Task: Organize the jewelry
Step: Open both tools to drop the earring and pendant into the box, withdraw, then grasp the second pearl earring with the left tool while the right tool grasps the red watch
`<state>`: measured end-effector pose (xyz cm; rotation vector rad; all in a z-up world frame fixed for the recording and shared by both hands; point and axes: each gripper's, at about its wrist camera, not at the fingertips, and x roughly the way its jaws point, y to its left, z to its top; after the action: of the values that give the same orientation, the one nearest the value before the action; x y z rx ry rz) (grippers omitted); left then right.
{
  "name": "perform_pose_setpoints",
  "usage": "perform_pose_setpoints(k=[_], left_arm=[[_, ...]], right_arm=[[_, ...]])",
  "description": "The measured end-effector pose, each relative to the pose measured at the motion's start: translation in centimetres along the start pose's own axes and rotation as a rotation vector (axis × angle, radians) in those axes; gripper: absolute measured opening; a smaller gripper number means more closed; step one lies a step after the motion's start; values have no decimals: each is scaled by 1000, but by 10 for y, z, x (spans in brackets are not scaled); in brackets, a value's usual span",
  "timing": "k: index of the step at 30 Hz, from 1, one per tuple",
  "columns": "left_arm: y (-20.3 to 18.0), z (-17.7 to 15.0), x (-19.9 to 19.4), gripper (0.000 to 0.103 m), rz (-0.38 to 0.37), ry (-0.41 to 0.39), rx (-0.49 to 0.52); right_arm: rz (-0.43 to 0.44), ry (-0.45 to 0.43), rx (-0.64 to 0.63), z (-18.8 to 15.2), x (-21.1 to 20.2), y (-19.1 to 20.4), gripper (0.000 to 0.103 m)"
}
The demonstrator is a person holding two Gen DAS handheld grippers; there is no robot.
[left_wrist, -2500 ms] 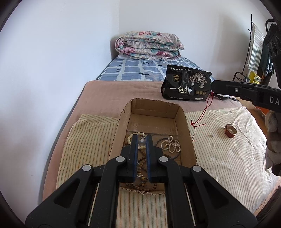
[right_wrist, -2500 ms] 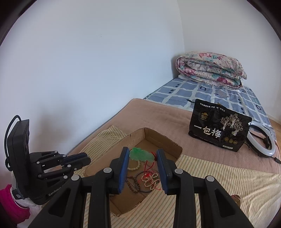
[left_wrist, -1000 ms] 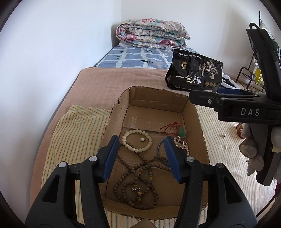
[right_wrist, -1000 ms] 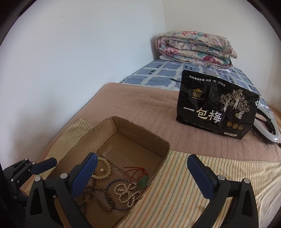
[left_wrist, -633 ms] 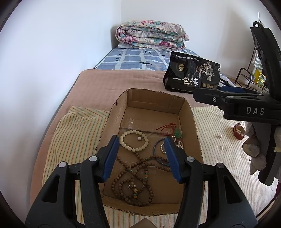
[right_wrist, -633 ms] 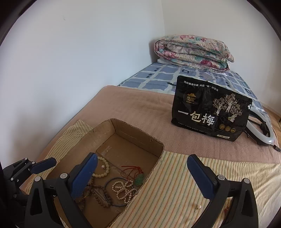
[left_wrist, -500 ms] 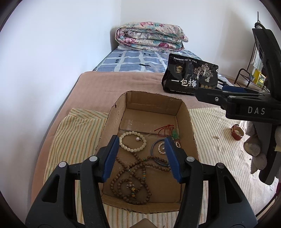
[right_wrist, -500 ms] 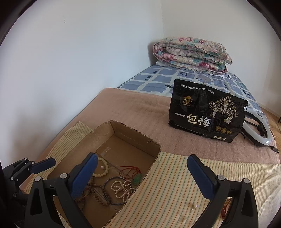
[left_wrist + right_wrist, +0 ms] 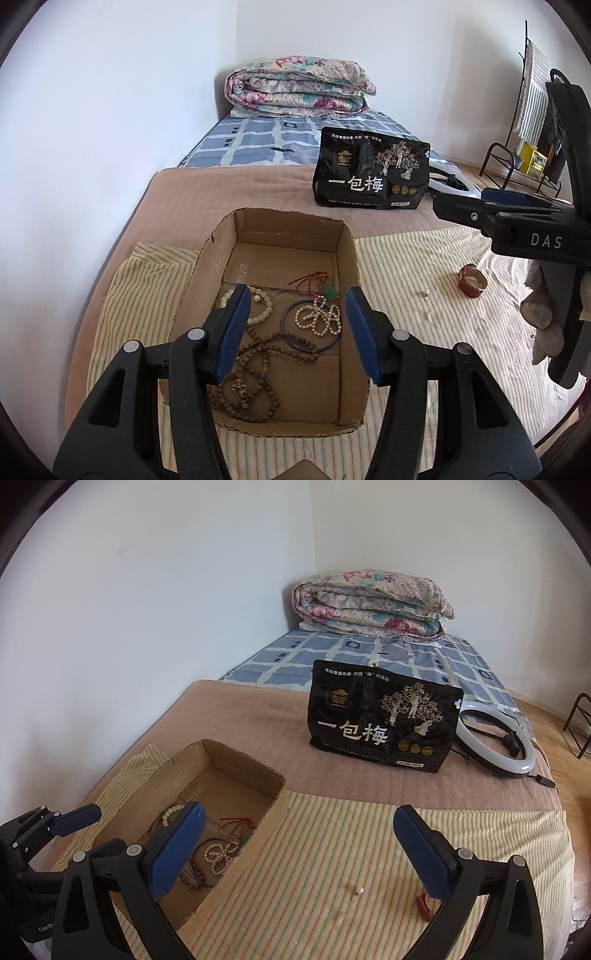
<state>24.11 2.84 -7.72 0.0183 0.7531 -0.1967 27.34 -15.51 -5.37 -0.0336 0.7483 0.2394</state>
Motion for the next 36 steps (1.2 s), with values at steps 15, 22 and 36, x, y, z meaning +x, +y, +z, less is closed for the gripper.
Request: perform_pose_setpoints(k=[15,22,36], left_arm=[[-63,4,1,55,-80,2,65],[-92,4,16,55,-124,24,83],[-145,-11,72,41,-192,108,134]], right_arm=[[-87,-15,85,-32,-46,-96,103],[-130,5,139,-54,-55,-145,103],[-110,67,153,-97,-25,-175,103]])
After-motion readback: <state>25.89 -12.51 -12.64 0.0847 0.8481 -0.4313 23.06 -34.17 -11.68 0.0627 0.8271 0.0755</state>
